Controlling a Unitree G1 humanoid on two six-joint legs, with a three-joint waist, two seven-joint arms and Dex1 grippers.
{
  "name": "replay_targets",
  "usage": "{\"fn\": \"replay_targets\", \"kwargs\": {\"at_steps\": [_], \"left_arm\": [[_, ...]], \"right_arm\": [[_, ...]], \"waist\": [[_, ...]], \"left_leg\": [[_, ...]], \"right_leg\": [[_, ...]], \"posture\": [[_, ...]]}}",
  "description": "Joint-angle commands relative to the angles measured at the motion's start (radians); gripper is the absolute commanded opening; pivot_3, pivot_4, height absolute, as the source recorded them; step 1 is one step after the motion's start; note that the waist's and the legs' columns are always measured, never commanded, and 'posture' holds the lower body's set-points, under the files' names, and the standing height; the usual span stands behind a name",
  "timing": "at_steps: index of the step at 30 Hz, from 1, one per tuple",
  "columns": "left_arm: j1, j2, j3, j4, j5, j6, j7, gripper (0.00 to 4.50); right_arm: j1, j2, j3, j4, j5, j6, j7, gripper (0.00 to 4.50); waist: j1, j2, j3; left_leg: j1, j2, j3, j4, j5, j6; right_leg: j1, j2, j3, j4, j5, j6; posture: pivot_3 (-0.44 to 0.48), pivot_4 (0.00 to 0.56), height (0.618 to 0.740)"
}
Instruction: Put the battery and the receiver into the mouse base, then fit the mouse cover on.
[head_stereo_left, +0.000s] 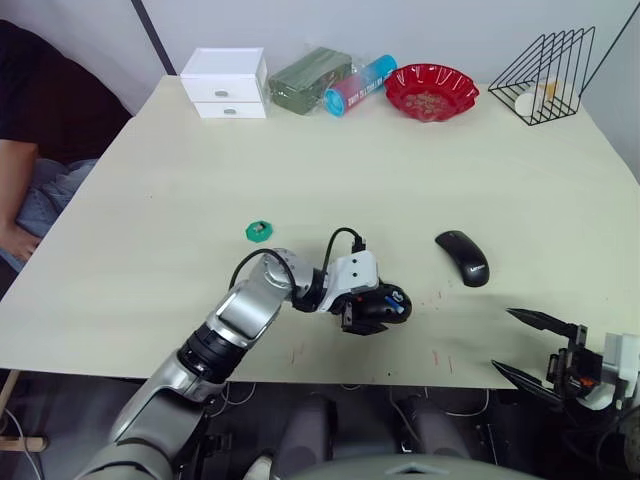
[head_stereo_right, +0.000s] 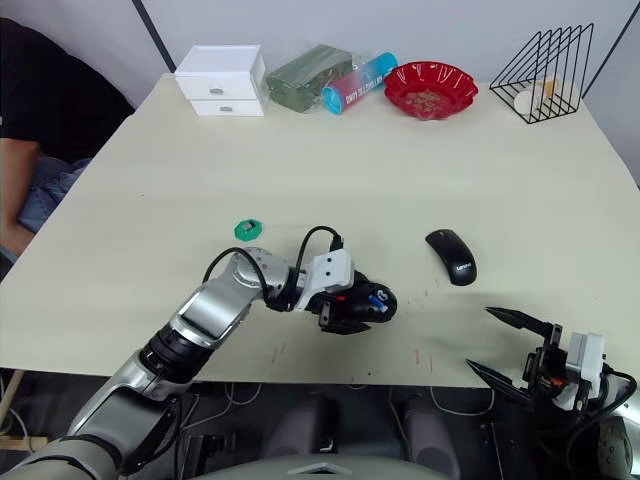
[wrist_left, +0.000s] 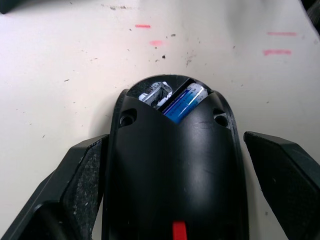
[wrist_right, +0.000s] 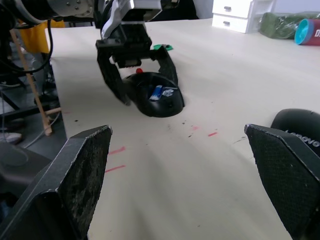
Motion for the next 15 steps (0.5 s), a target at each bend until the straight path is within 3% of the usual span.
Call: {"fn": "replay_targets", "kwargs": {"at_steps": [1, 10, 15], "left_arm": [[0.001, 0.014, 0.057, -0.077, -0.049, -0.017, -0.007, 4.47], [0.027, 0.053, 0.181, -0.123, -0.143, -0.020, 0.007, 4.47], [0.092, 0.065, 0.343, -0.096, -0.185, -0.033, 0.099, 4.47]], "right_arm": [[-0.005, 0.000, -0.011, -0.003, 0.020, -0.015, 0.023, 4.50], [-0.012, 0.000, -0.017, 0.002, 0.043, -0.006, 0.065, 4.50], [-0.023, 0.016, -0.025, 0.007, 0.048, -0.020, 0.059, 4.50]], "waist": [[0.000, 0.000, 0.000], [0.000, 0.001, 0.001], [-0.001, 0.001, 0.001]], "left_leg": [[0.000, 0.000, 0.000, 0.000, 0.000, 0.000], [0.000, 0.000, 0.000, 0.000, 0.000, 0.000], [0.000, 0.000, 0.000, 0.000, 0.000, 0.000]], "right_leg": [[0.000, 0.000, 0.000, 0.000, 0.000, 0.000], [0.000, 0.000, 0.000, 0.000, 0.000, 0.000], [0.000, 0.000, 0.000, 0.000, 0.000, 0.000]], "posture": [[0.000, 0.150, 0.740], [0.000, 0.150, 0.740], [0.000, 0.150, 0.740]]}}
